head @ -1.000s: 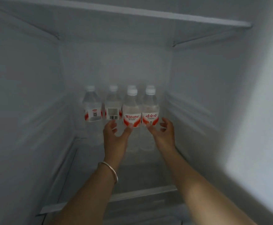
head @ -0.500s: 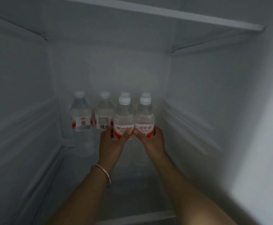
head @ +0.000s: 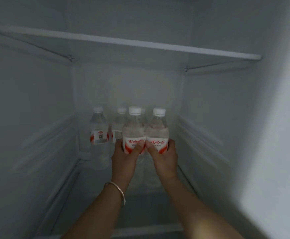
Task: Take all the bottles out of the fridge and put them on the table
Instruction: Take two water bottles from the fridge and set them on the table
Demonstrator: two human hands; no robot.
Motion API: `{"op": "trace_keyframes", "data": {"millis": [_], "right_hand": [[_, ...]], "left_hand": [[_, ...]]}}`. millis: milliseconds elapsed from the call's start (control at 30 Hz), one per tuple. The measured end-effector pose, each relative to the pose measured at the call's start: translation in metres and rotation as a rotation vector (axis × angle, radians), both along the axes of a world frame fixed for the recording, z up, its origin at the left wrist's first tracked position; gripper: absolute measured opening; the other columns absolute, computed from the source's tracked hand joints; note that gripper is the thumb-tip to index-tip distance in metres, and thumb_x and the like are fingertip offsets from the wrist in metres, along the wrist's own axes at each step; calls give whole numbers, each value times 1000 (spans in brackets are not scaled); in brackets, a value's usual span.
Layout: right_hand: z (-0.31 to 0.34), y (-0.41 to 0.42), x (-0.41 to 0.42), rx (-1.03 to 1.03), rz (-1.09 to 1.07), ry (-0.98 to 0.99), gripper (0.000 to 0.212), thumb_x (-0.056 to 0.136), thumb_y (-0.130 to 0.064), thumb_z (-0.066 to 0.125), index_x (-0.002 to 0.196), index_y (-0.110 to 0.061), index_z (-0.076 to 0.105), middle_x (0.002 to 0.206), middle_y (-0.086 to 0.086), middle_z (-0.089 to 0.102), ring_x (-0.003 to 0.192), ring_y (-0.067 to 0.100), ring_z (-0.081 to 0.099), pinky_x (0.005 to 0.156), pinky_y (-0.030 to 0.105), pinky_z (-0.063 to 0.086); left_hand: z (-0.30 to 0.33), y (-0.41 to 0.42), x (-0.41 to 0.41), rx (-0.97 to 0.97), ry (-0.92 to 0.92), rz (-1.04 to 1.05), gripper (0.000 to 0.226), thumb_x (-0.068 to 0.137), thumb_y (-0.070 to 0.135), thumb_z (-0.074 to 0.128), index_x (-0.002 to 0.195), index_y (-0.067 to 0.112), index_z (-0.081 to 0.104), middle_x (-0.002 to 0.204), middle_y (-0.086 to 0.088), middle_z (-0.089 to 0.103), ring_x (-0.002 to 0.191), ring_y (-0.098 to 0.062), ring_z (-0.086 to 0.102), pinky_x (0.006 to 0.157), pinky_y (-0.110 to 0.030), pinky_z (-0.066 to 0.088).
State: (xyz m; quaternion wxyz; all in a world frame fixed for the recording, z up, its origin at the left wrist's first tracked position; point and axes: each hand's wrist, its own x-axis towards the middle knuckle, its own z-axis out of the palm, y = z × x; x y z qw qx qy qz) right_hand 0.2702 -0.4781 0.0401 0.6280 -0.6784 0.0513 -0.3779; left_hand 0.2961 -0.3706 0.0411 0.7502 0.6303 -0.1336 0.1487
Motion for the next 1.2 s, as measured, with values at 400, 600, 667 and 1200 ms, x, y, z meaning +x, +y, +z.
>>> {"op": "trace_keyframes", "data": {"millis": [400,600,667,1200], "right_hand": [[27,67,-177,-69,-160,-95,35,71,-29,78,99,-23,59,87,-6,71,75,-1,67,63,15,52],[11,97,-311,-37,-385,-76,48,54,-51,75,92,-31,56,87,-7,70,76,3,69,64,18,53],[5,102,-359,-35,-482,-52,42,60,-43,79,92,-32,56,86,-8,70,76,4,69,66,20,55],[-28,84,-724,-6,-1081,-16,56,55,-62,68,102,-37,51,93,-12,67,84,10,68,73,30,58]], "left_hand": [[28,70,-157,-13,-90,-312,50,69,38,78,113,26,58,98,9,73,86,1,69,67,-10,52],[17,89,-270,33,-33,-539,68,49,63,75,105,27,59,94,7,72,83,-3,69,69,-17,49],[11,87,-309,45,-10,-604,71,49,67,76,105,27,60,94,6,72,84,-6,69,71,-21,51],[-16,14,-641,175,-28,-1103,70,56,69,72,110,28,59,101,5,72,91,-15,70,87,-39,56]]}}
